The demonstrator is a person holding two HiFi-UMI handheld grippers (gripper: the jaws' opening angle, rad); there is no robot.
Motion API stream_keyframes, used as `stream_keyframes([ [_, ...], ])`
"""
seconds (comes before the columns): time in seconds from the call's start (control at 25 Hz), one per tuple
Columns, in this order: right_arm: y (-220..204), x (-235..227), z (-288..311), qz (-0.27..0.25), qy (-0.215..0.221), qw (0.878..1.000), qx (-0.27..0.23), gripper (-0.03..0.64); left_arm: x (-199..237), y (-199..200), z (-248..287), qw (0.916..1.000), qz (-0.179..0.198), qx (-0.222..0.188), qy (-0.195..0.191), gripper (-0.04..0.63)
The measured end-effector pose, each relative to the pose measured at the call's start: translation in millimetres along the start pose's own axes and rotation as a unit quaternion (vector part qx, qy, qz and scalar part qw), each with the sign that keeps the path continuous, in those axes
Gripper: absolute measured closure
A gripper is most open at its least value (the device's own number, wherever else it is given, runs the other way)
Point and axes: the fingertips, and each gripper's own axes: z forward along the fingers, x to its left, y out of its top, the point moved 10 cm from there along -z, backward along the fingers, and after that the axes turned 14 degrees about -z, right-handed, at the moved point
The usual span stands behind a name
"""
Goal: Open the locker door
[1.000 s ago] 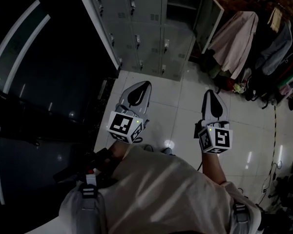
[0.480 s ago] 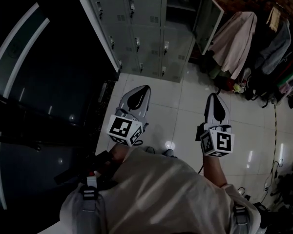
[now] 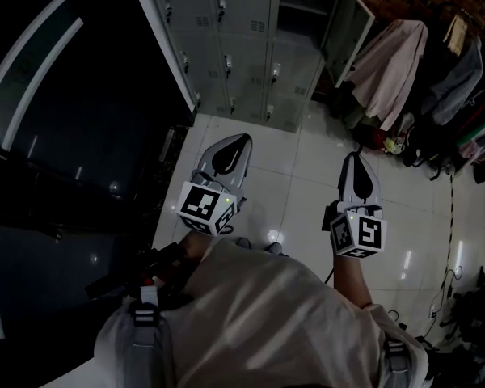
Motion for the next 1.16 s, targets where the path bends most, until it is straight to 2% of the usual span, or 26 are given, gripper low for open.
stream_keyframes([
  [0.48, -2, -1, 4, 0.002, 0.003, 1.0, -0.001, 0.617, 0, -1, 0, 0.9999, -0.004, 0.0, 0.012, 0.595],
  [1.0, -11, -10, 11, 0.005, 0.002, 1.0, 0.008, 0.617, 3, -3, 14, 1.0, -0.002, 0.003, 0.003, 0.595],
  [1.16, -12, -12, 14, 0.005, 0.005, 1.0, 0.01, 0.617, 6, -7, 16, 0.9998, -0.01, 0.004, 0.014, 0.595],
])
